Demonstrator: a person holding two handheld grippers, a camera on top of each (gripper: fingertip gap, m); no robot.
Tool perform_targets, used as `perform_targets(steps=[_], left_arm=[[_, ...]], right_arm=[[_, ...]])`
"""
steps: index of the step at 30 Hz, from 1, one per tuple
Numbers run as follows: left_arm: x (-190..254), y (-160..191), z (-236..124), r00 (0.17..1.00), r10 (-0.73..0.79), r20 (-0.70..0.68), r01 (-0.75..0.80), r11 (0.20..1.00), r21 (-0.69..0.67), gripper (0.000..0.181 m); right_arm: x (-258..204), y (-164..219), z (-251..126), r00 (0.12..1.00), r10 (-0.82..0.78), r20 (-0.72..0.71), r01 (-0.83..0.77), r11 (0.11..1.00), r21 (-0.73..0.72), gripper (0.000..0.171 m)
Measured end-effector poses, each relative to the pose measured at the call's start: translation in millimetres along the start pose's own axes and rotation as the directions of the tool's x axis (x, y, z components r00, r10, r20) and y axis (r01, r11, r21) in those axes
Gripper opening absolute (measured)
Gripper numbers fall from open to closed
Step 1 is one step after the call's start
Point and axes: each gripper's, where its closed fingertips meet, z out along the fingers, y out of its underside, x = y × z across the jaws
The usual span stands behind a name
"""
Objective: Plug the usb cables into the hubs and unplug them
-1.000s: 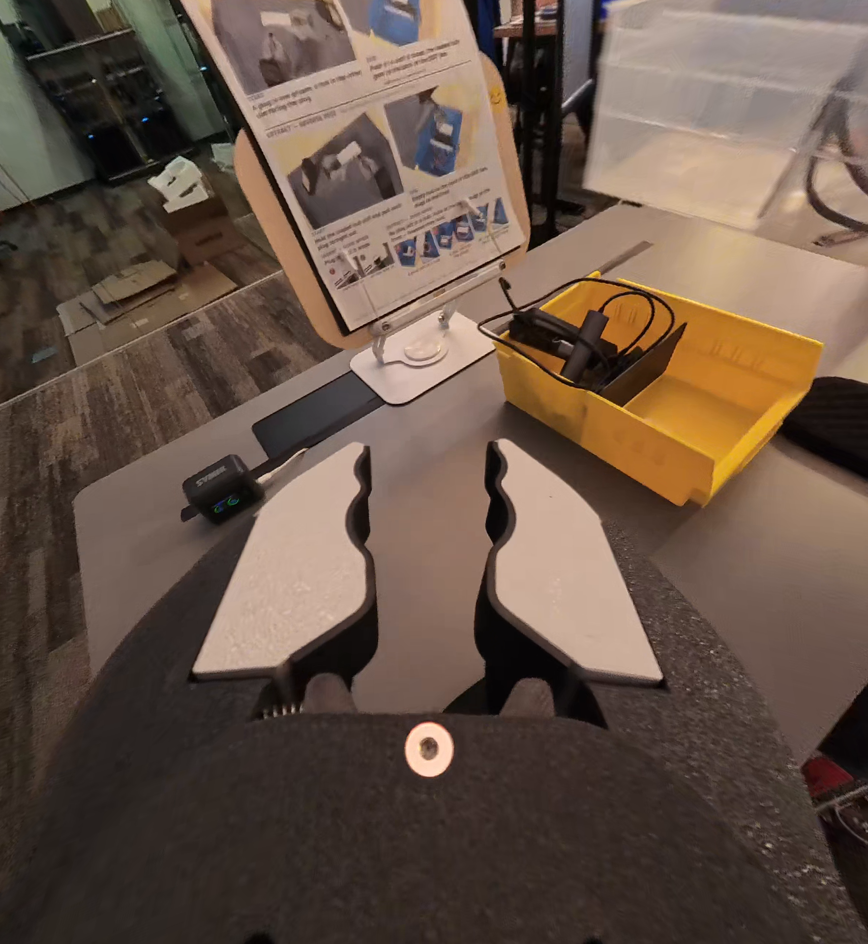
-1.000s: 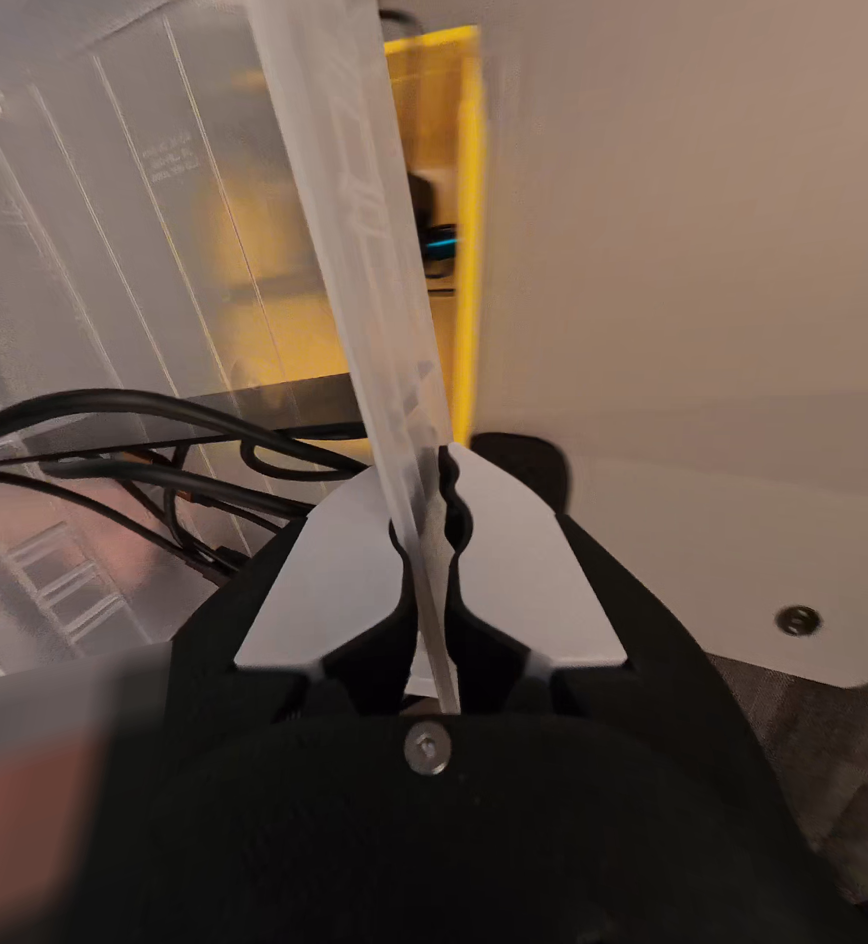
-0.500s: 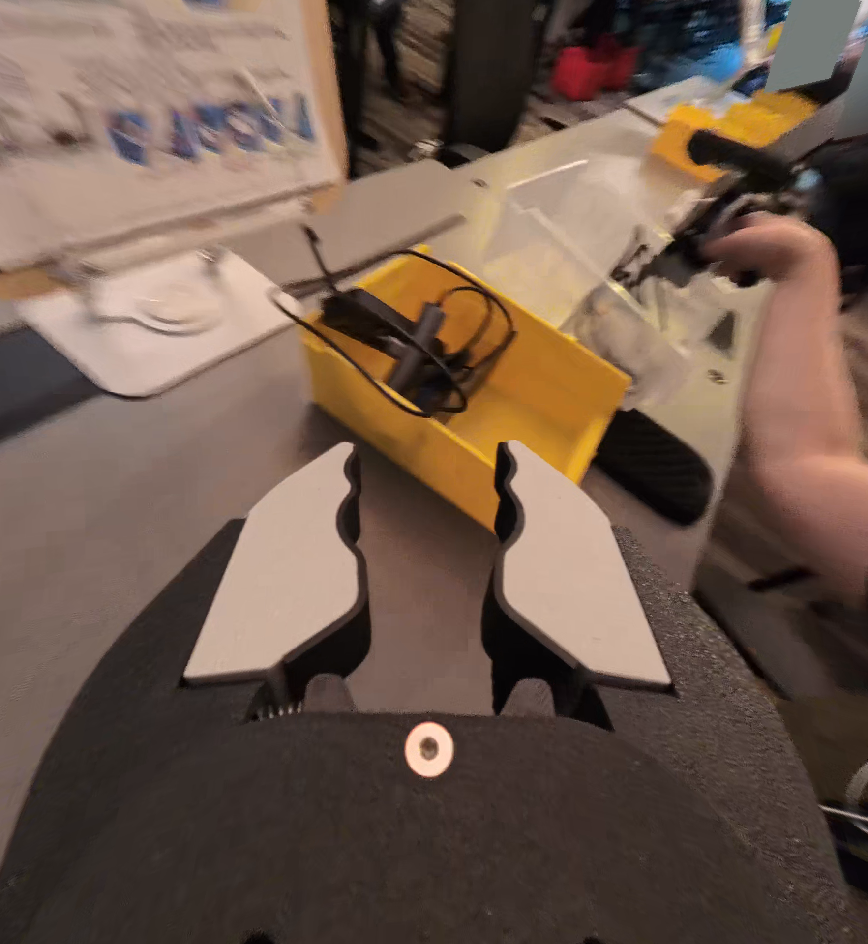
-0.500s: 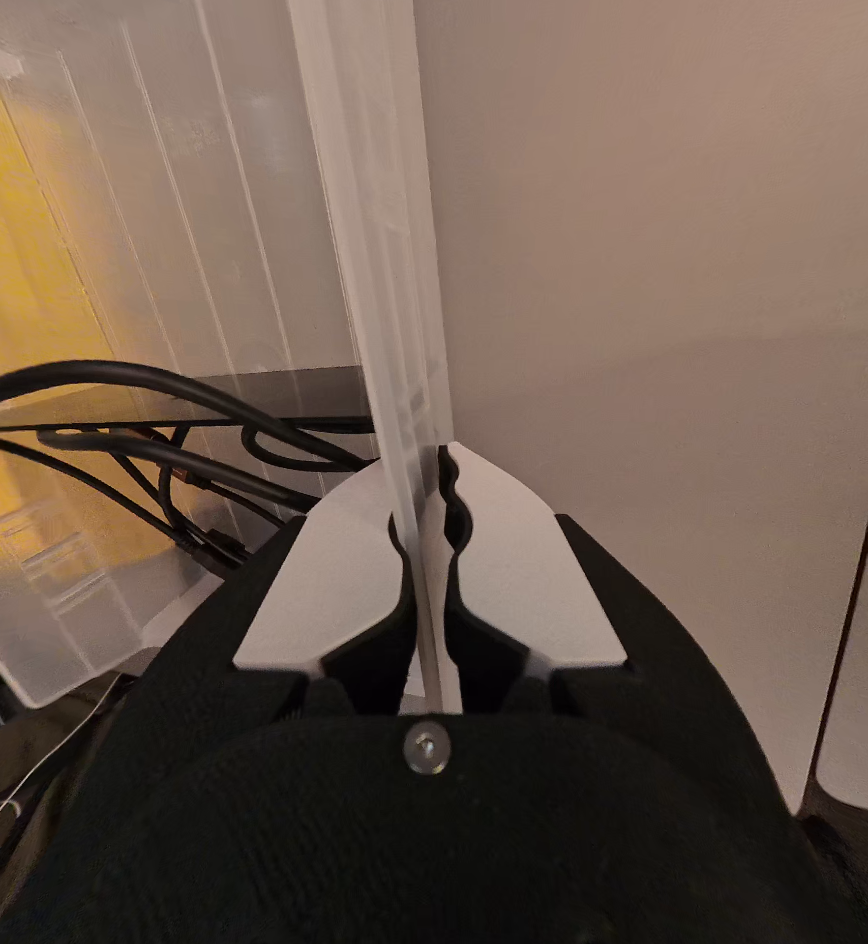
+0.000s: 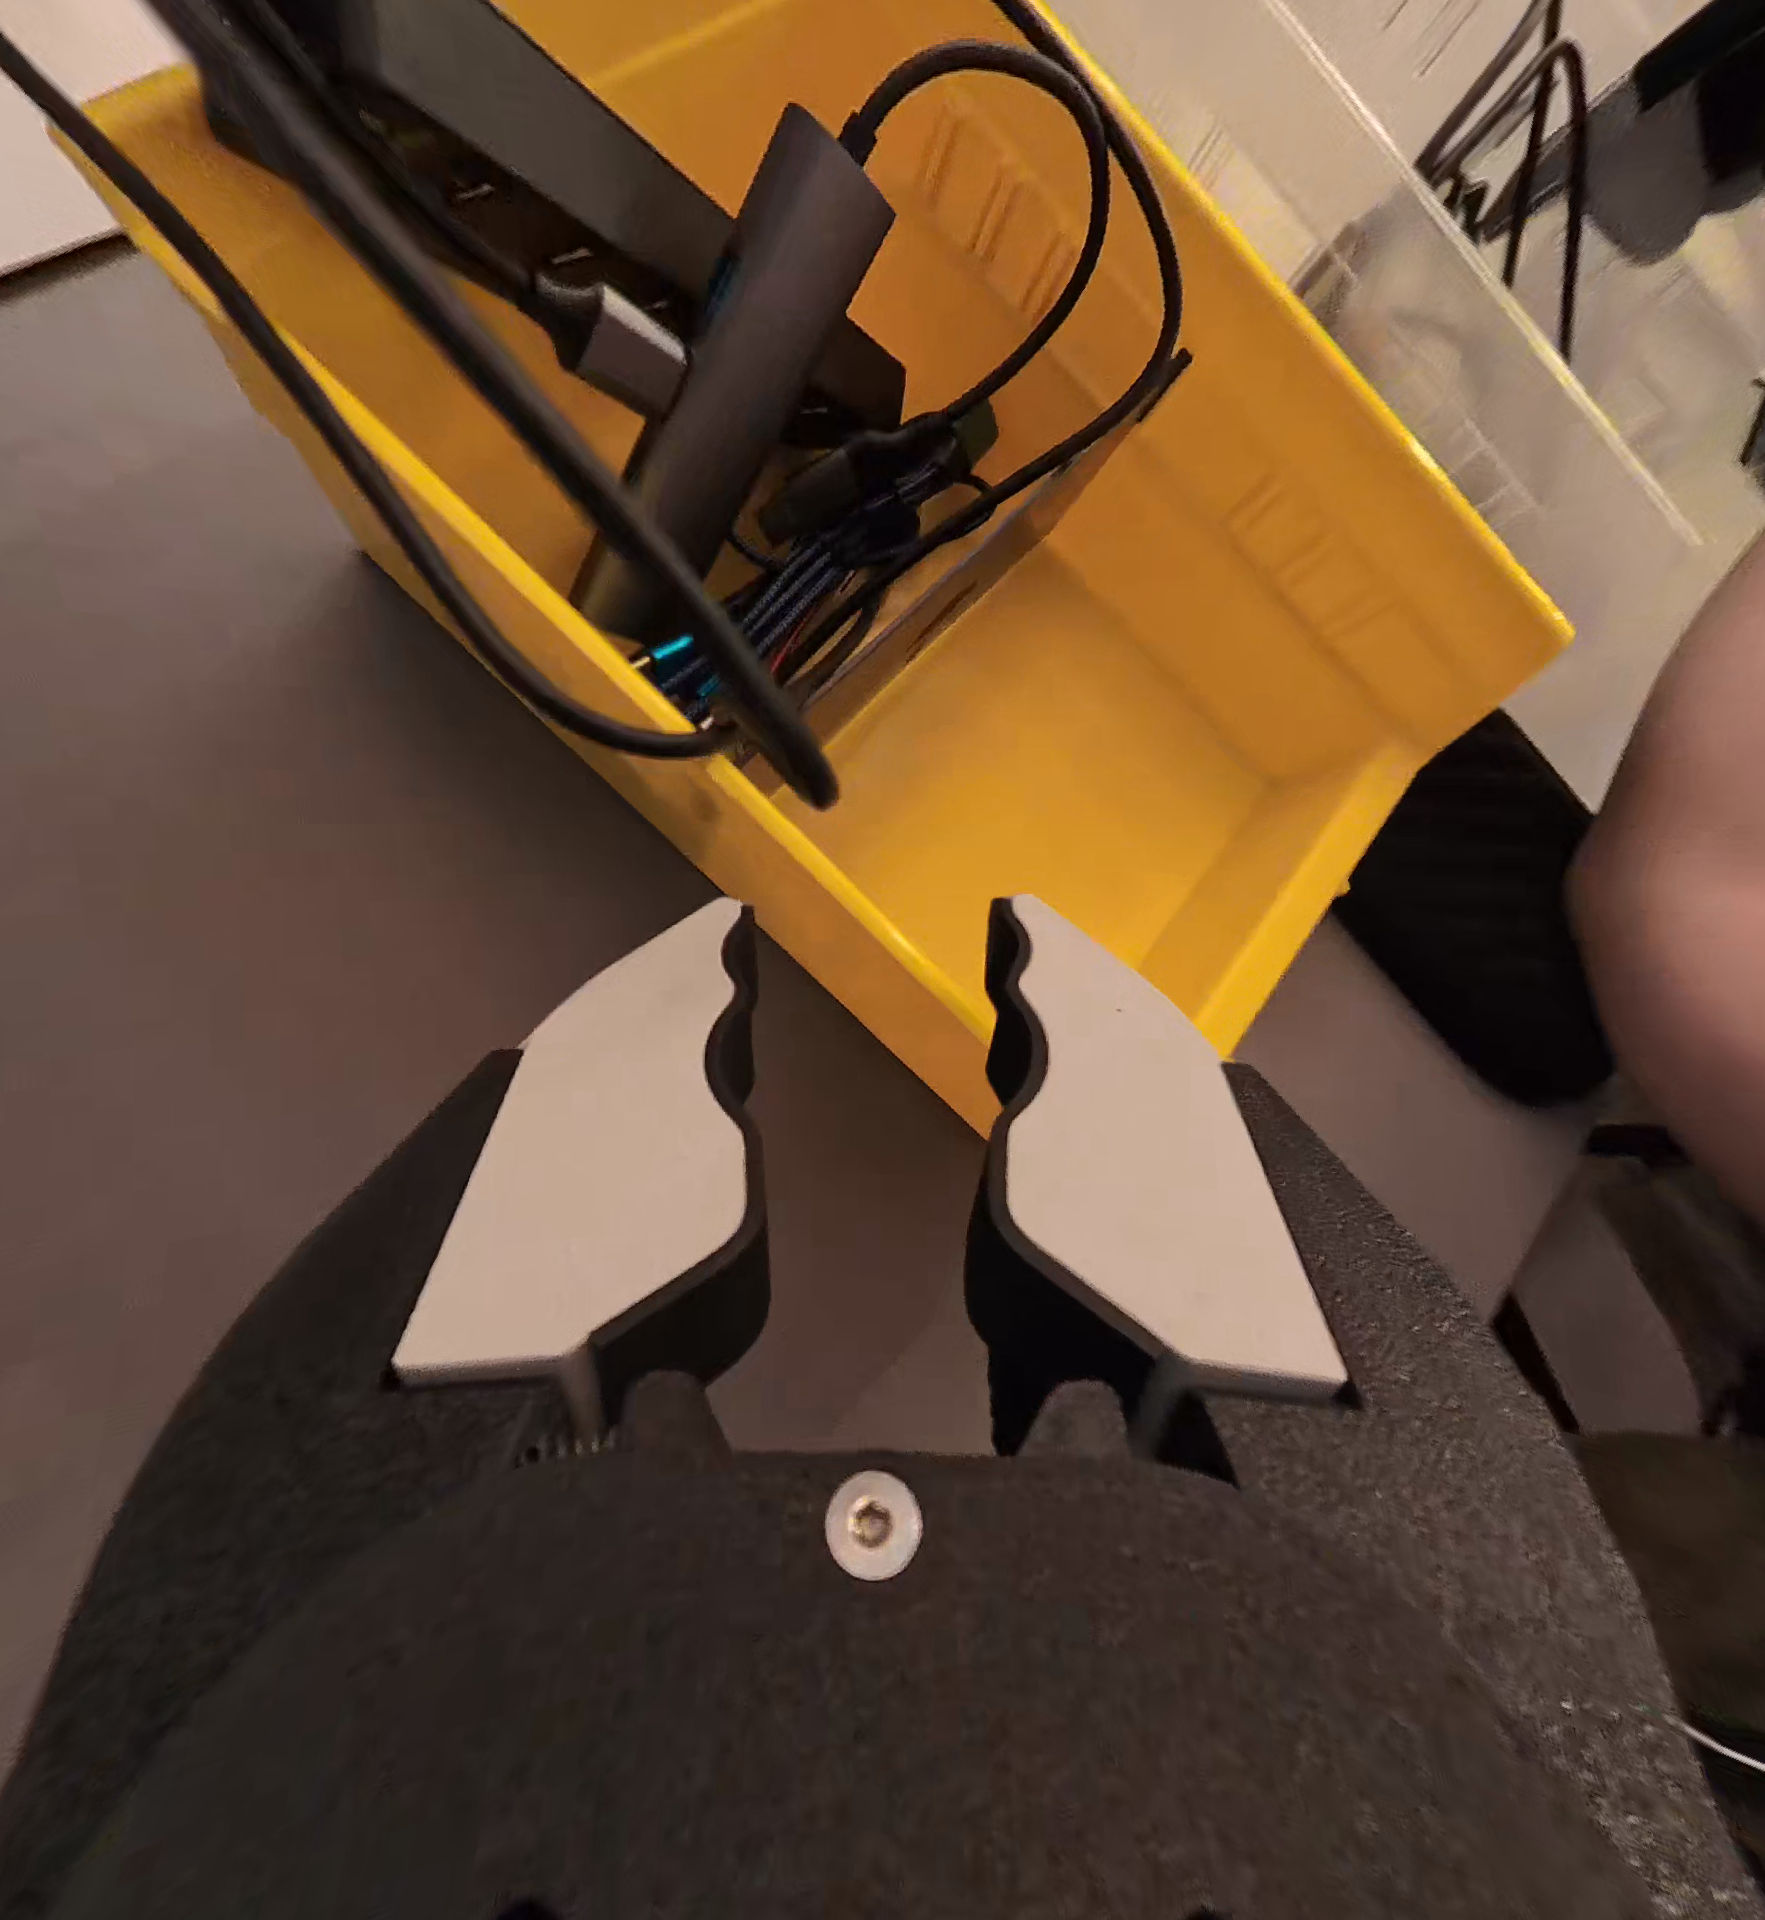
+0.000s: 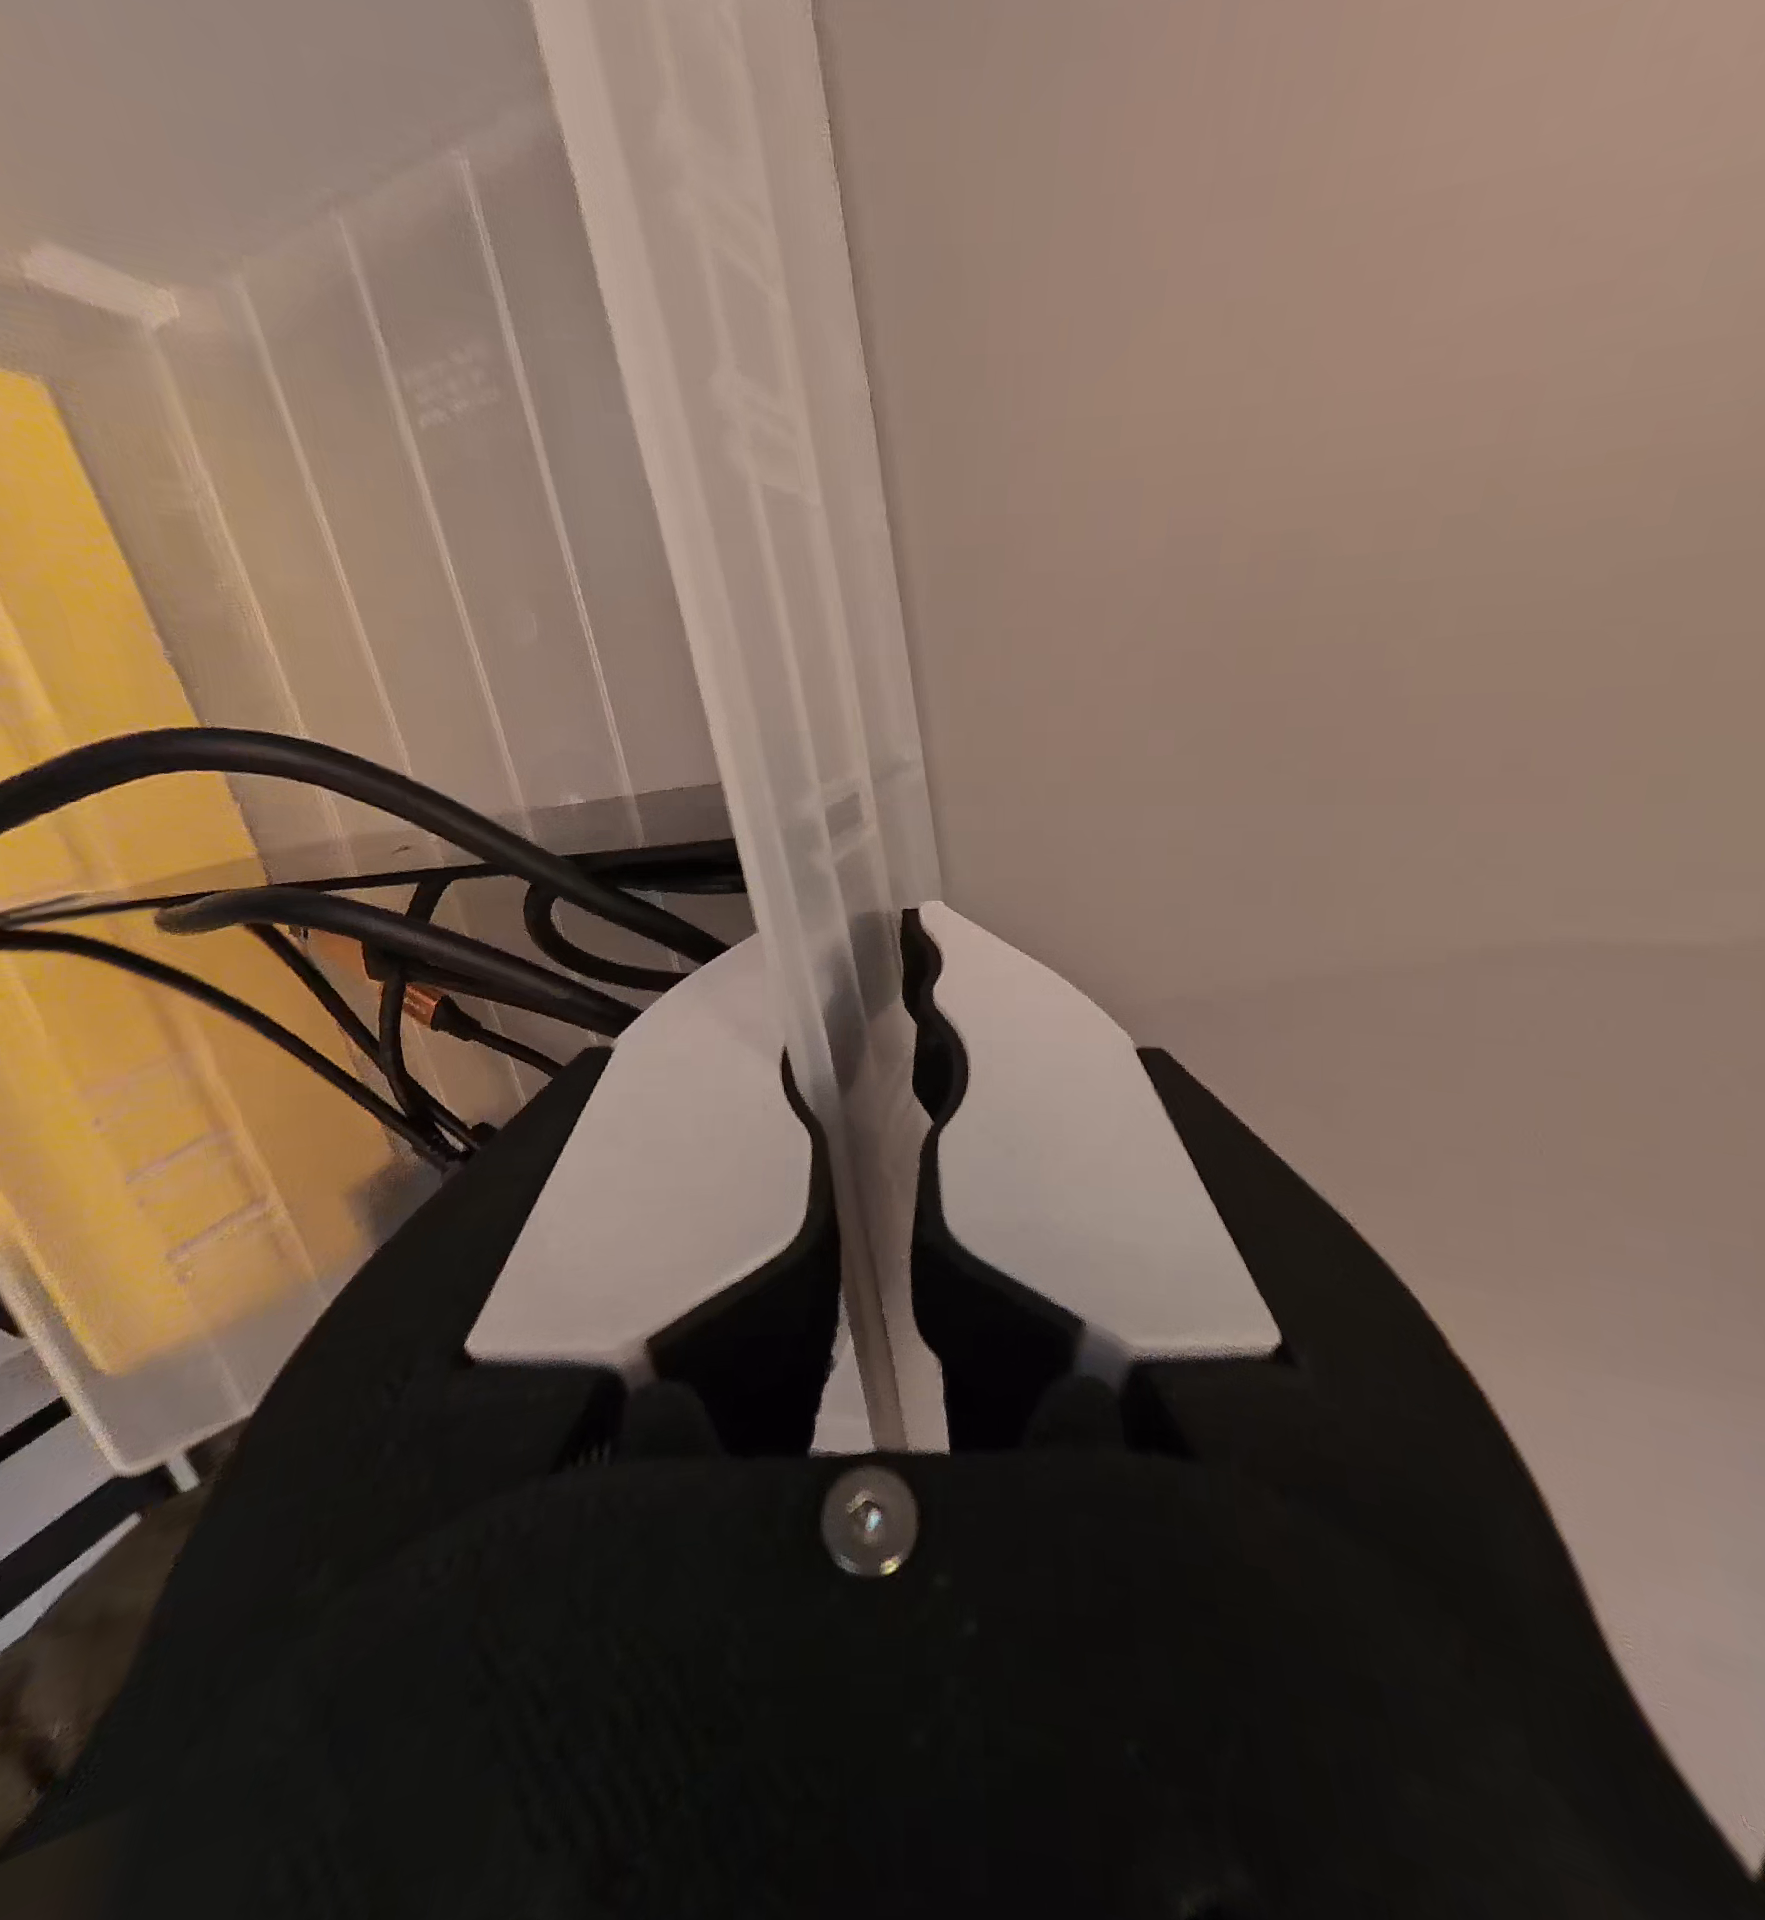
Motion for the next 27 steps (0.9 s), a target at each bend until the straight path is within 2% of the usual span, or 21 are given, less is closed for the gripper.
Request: perform_targets(steps=[3, 8, 13, 20, 27], left_arm=[[0, 1, 11, 0.998, 0.037, 0.046, -0.034, 0.997, -0.073, 0.043], [-8, 9, 27, 0.984, 0.106, 0.144, -0.071, 0.971, -0.227, 0.037], [-14, 10, 30, 0.984, 0.074, 0.164, -0.017, 0.947, -0.321, 0.033], [-11, 21, 33, 0.974, -0.063, 0.217, 0.166, 0.850, -0.500, 0.021], [-19, 21, 30, 0.968, -0.035, 0.249, 0.183, 0.777, -0.602, 0.012]], right_arm=[[-10, 2, 4, 0.999, -0.013, 0.047, 0.014, 1.000, -0.007, 0.018], [-17, 6, 6, 0.998, -0.030, 0.050, 0.031, 0.999, -0.037, 0.018], [-17, 6, 6, 0.998, -0.016, 0.060, 0.018, 0.999, -0.034, 0.019], [-17, 7, 6, 0.998, -0.013, 0.054, 0.015, 0.999, -0.037, 0.019], [-18, 9, 5, 0.998, -0.014, 0.053, 0.016, 0.999, -0.046, 0.019]])
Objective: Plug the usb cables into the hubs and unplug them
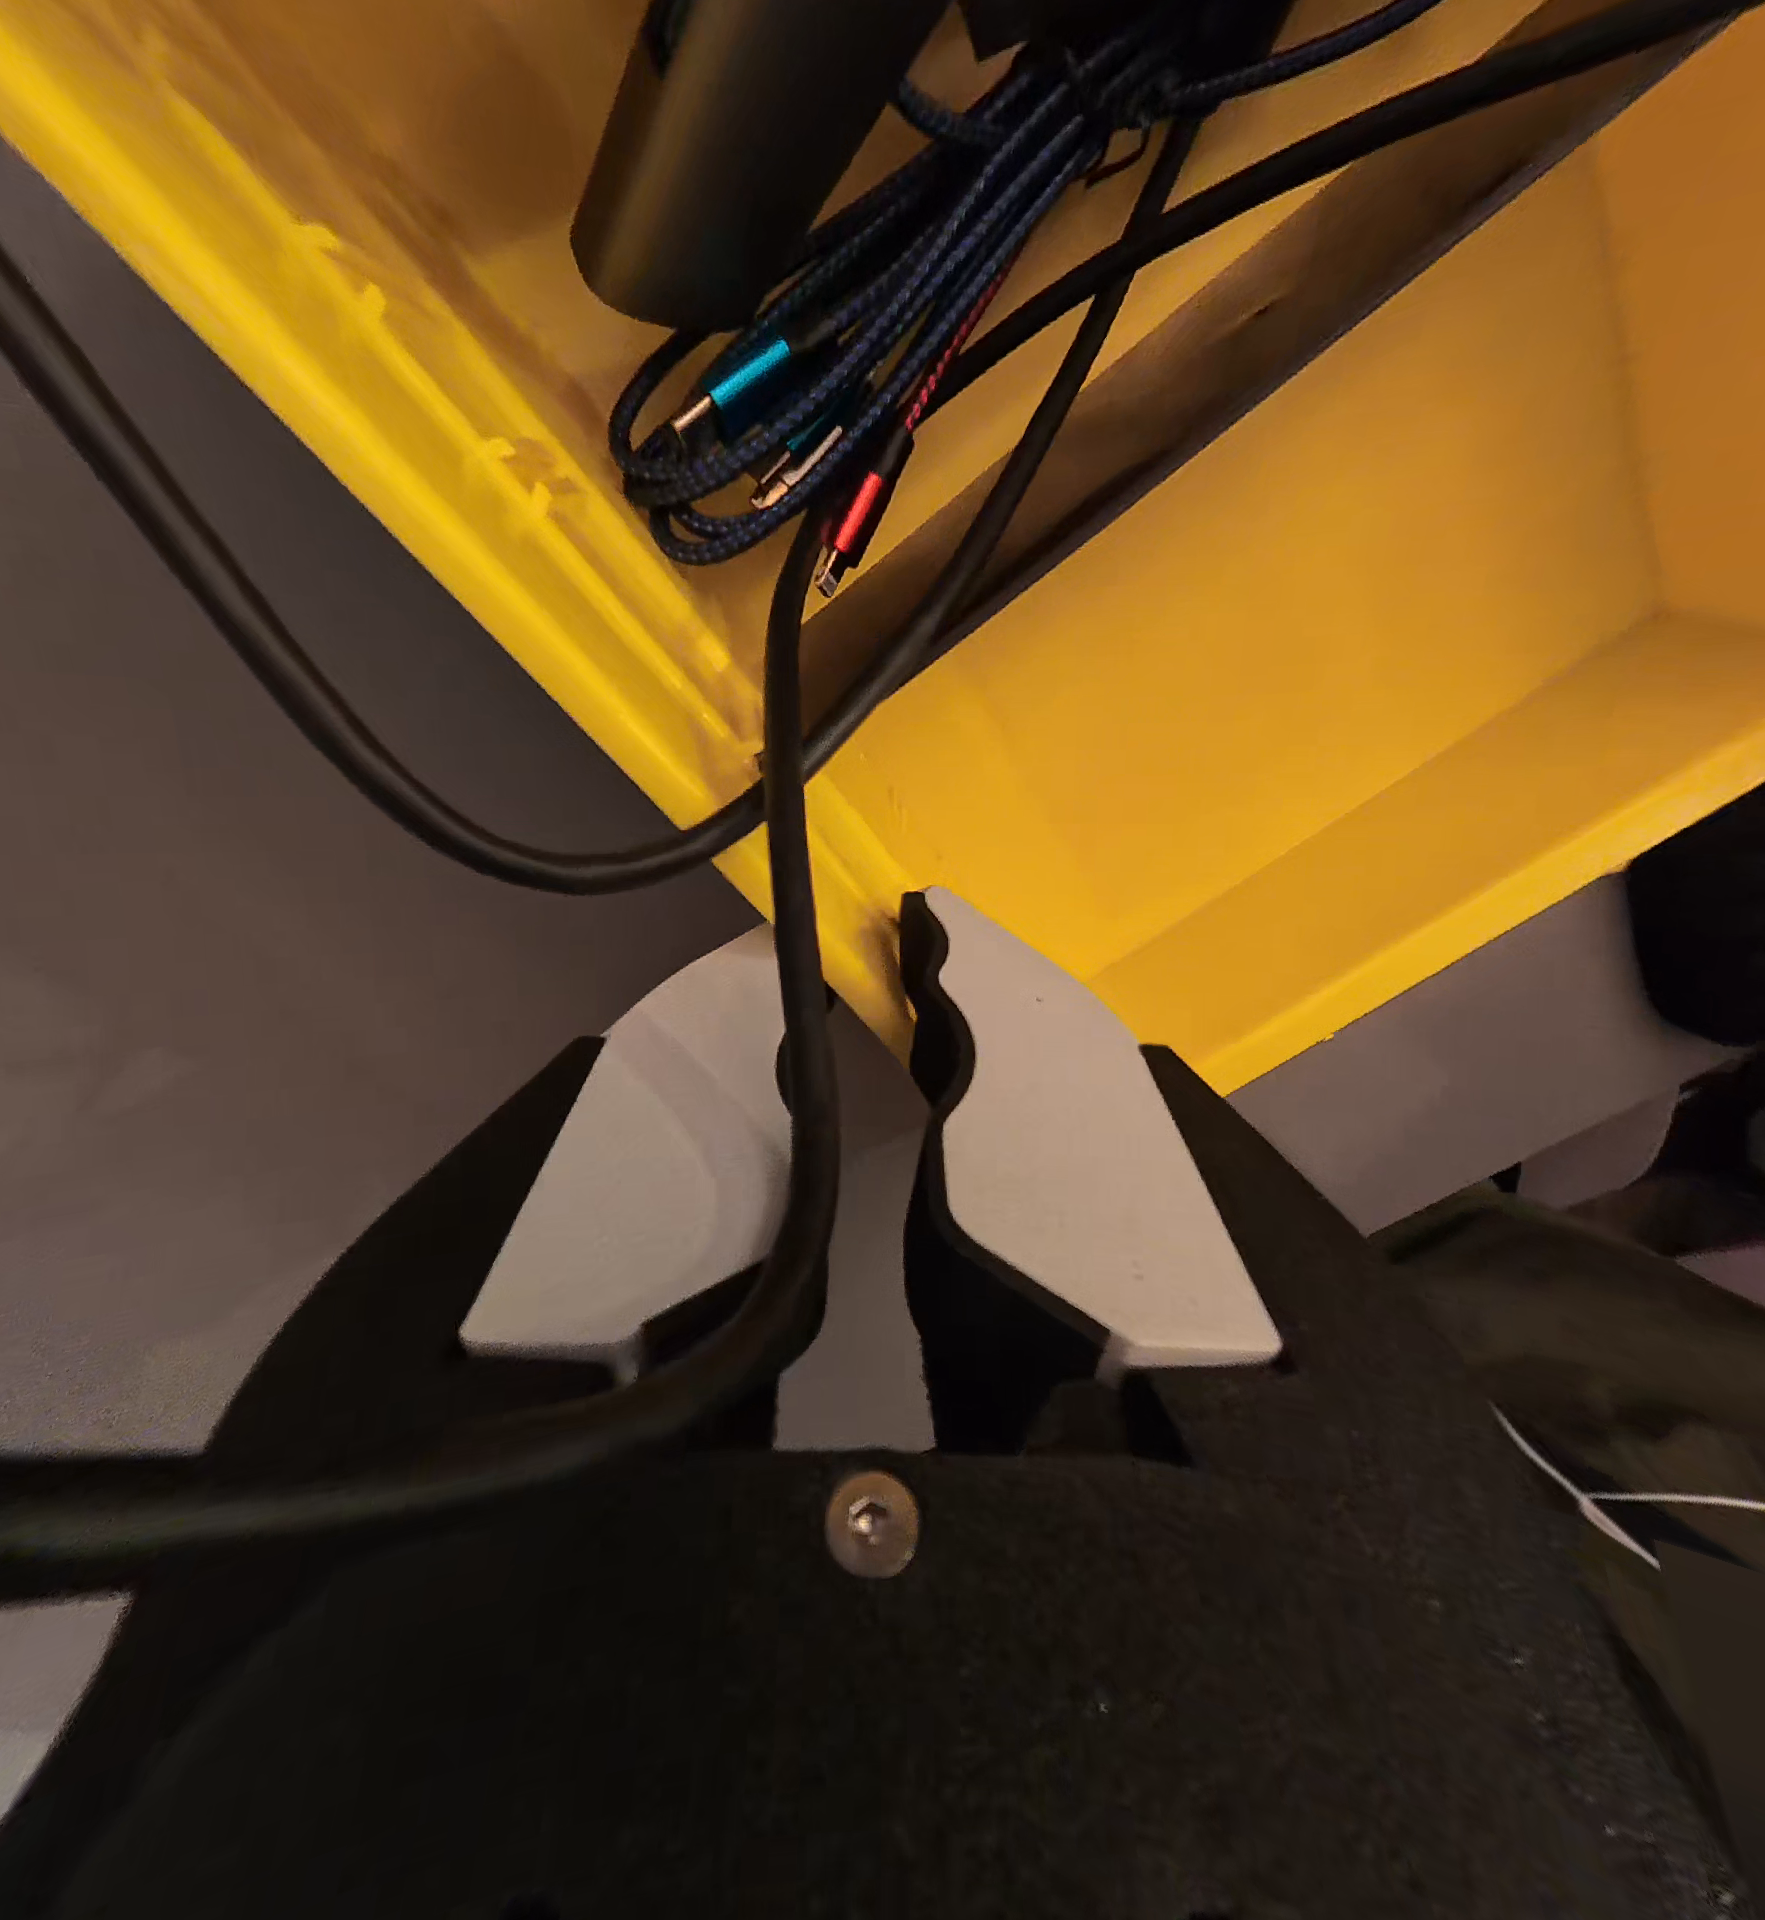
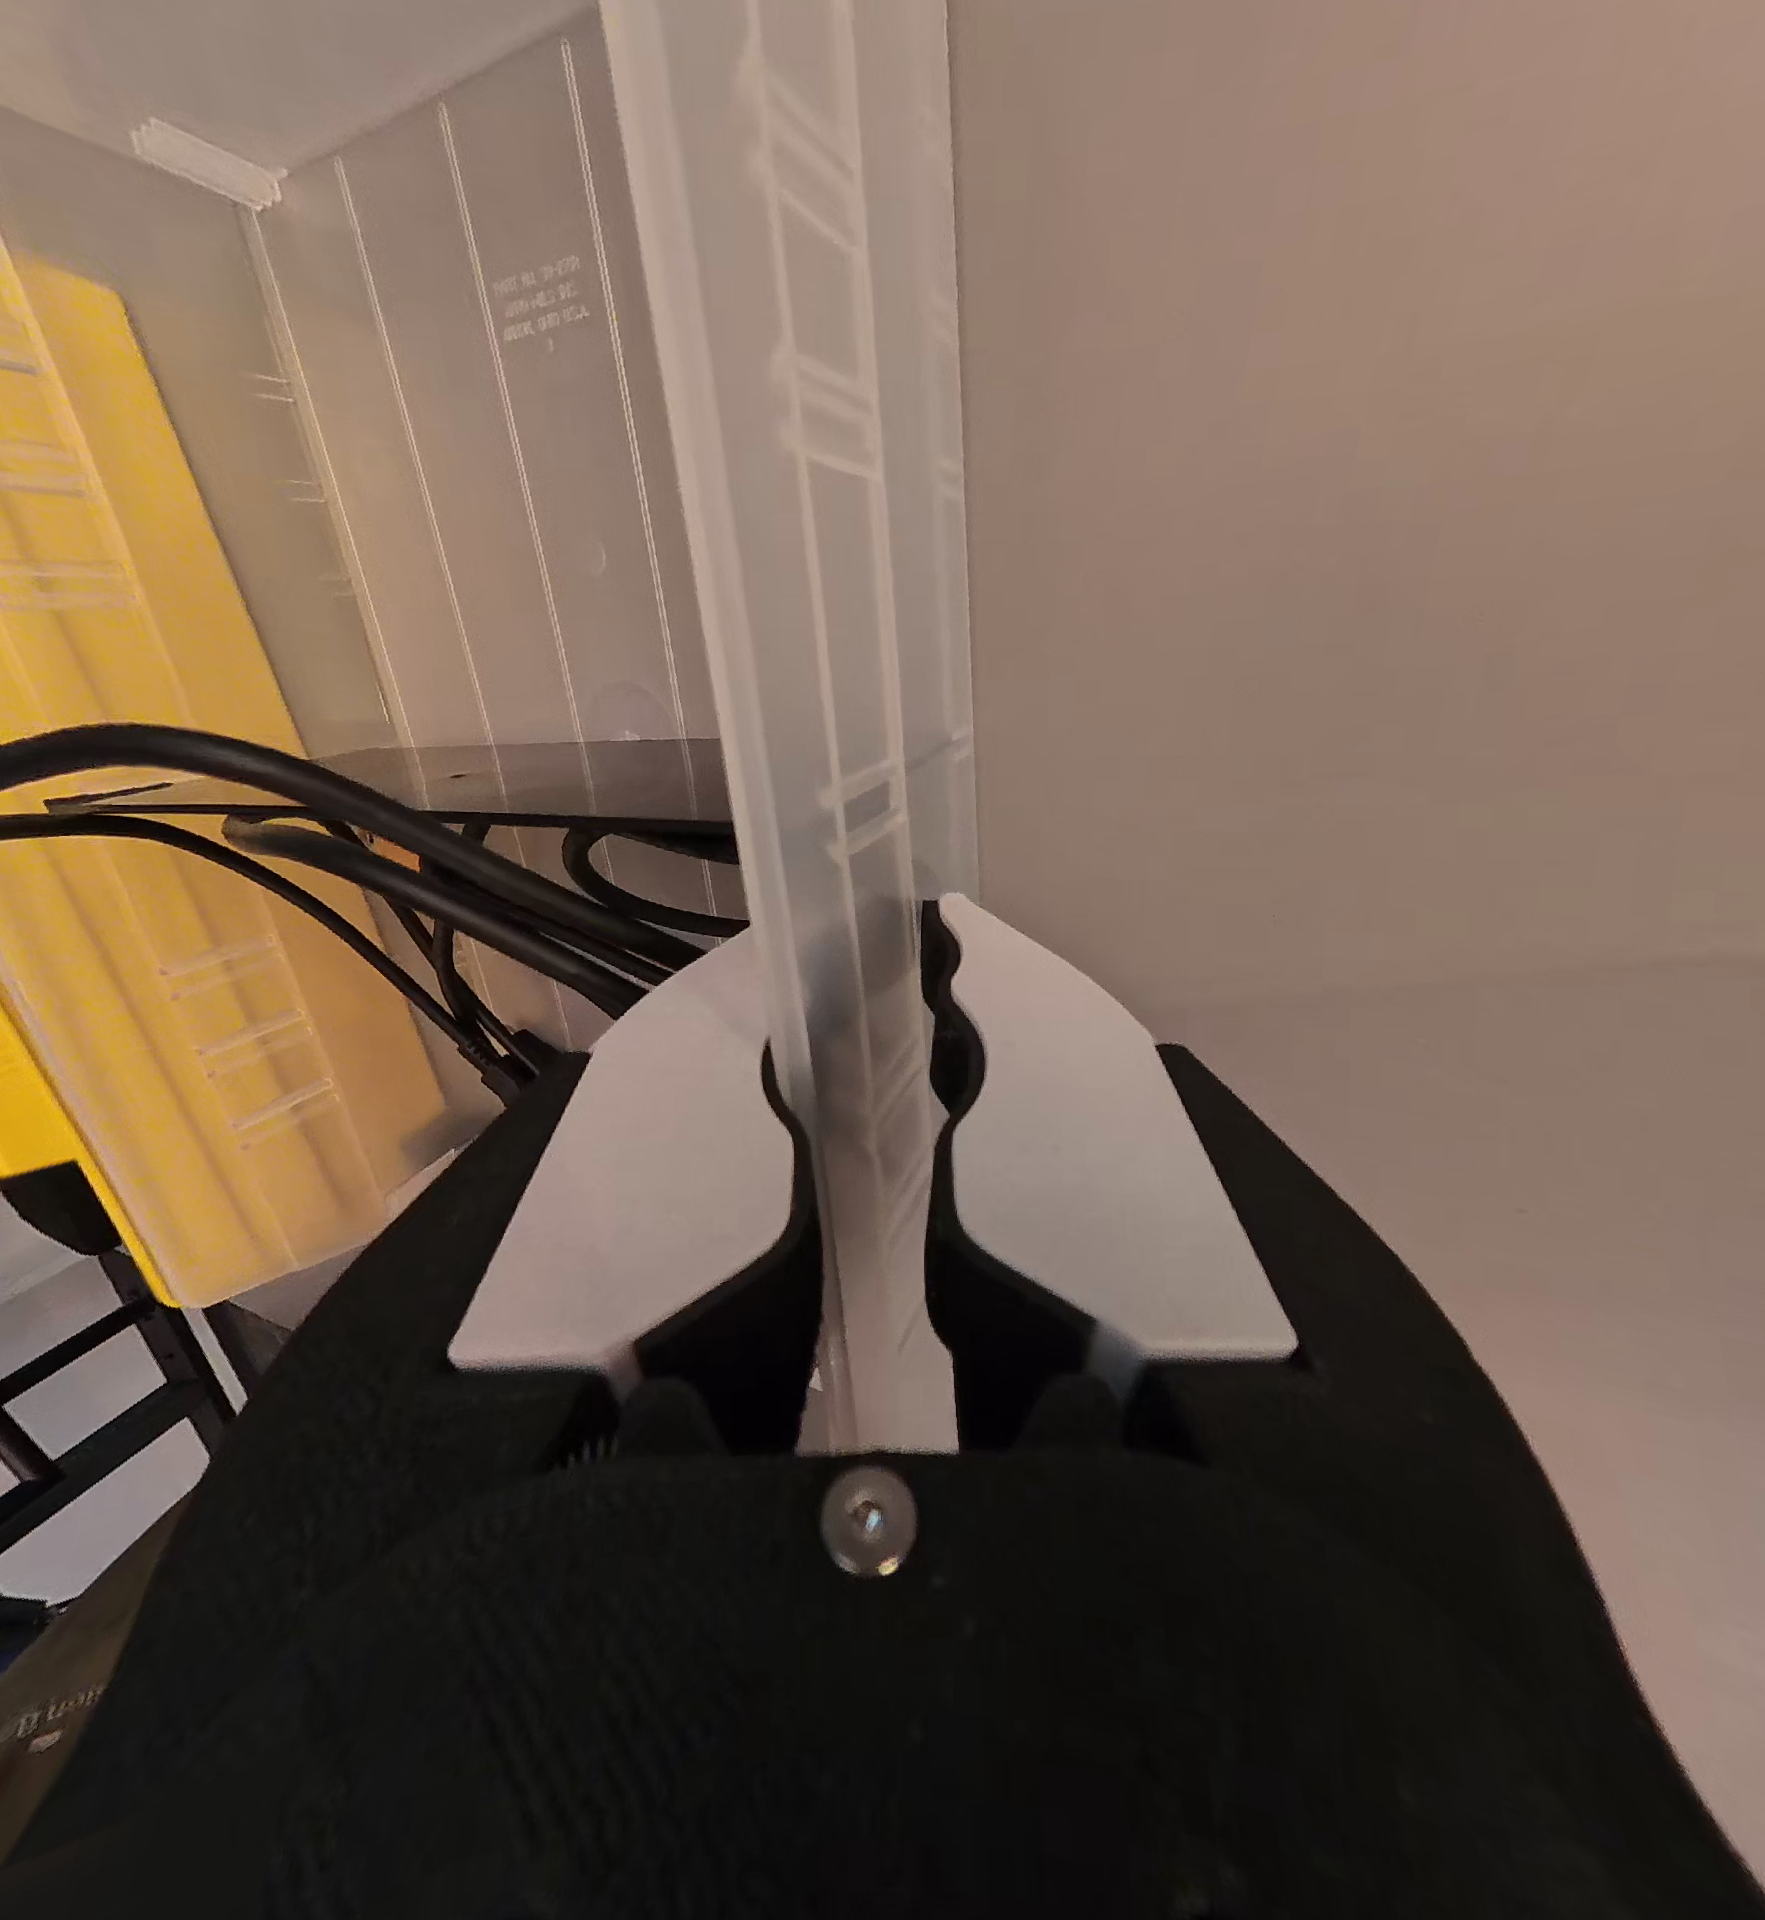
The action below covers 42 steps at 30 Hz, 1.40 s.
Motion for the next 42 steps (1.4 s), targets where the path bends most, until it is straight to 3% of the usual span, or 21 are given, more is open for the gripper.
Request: perform_targets(steps=[6, 16, 29, 42], left_arm=[[-39, 5, -5, 0.999, -0.022, 0.031, 0.022, 1.000, -0.018, 0.007], [-141, 33, -21, 0.982, -0.186, -0.022, 0.188, 0.973, 0.133, 0.004], [-227, 101, -36, 0.928, -0.370, -0.033, 0.369, 0.909, 0.195, 0.003], [-299, 150, -48, 0.846, -0.531, -0.043, 0.522, 0.808, 0.273, 0.003]], right_arm=[[-1, 1, 0, 1.000, -0.002, 0.009, 0.002, 1.000, -0.005, 0.020], [-38, 2, 15, 0.997, -0.066, 0.042, 0.070, 0.992, -0.108, 0.020], [-91, -4, 41, 0.993, -0.110, 0.040, 0.116, 0.974, -0.193, 0.019], [-85, -1, 37, 0.995, -0.077, 0.071, 0.089, 0.977, -0.195, 0.022]])
